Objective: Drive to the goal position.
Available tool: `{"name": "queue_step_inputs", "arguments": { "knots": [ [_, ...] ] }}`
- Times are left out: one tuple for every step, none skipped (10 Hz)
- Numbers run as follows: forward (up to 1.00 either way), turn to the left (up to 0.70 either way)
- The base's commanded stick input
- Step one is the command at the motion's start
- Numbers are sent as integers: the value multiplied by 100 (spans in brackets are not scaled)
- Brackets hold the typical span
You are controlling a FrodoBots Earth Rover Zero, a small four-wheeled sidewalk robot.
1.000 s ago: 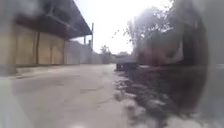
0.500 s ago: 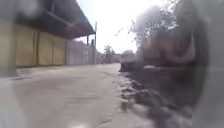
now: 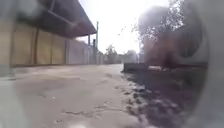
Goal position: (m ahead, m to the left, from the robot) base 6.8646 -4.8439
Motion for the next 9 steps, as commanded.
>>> {"name": "queue_step_inputs", "arguments": {
  "knots": [
    [100, -4],
    [100, -4],
    [100, -4],
    [100, -4],
    [100, -9],
    [100, -24],
    [100, -39],
    [100, -32],
    [100, -8]
  ]
}}
